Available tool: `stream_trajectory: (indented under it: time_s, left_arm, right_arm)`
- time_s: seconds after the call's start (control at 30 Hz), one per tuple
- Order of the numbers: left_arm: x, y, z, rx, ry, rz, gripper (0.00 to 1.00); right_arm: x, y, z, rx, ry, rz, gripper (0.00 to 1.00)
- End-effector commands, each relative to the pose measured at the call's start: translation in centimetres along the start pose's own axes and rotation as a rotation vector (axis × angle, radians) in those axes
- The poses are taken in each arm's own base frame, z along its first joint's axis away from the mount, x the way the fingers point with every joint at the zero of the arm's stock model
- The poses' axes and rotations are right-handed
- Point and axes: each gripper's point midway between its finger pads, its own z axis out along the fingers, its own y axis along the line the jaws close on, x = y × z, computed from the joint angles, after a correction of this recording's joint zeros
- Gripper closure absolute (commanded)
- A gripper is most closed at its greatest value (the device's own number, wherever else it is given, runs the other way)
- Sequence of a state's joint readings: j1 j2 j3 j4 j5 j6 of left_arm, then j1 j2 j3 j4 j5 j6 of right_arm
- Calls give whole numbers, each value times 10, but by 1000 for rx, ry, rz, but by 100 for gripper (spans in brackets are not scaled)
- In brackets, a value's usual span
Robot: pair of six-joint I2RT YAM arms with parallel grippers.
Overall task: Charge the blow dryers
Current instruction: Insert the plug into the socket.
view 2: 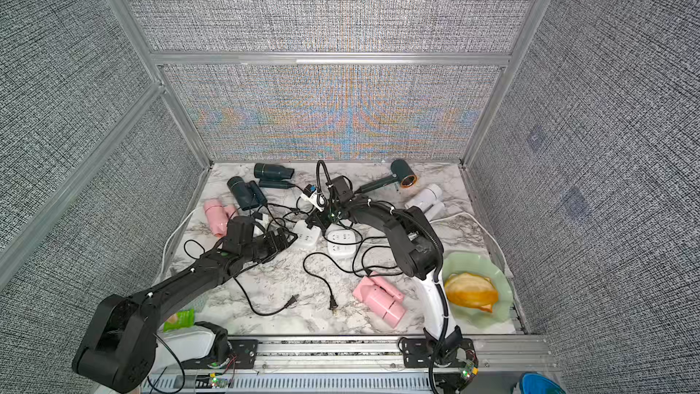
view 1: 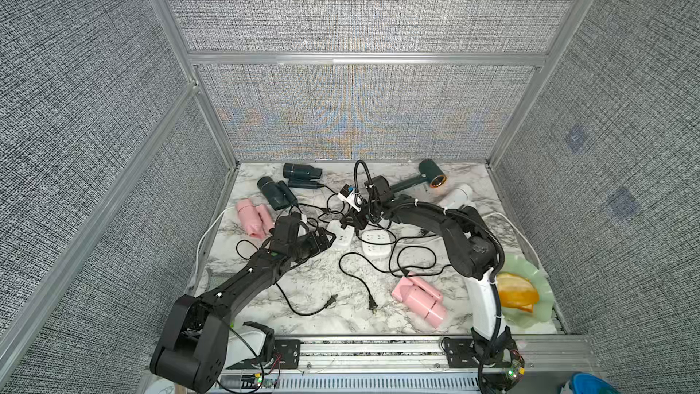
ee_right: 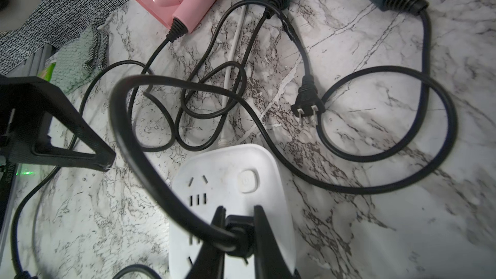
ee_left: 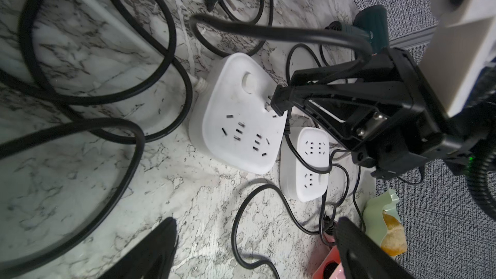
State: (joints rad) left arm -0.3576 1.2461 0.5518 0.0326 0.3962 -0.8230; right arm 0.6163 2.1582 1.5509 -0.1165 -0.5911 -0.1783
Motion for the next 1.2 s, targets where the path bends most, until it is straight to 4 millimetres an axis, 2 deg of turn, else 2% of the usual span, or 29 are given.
stream_trajectory:
  time_s: [0.0,0.3,1.17]
  left_arm:
    - [-6,-8,0,29,-18,22,6]
    - [-9,-12,-1,36,-23,27,7]
    - [-9,-13,-6,43,-35,25,15]
  right_arm:
    - [7,-1,0,14,23,13,93]
    - [25,-7,-3,79,40,22,93]
    - [81,-8,7,145,139,66,94]
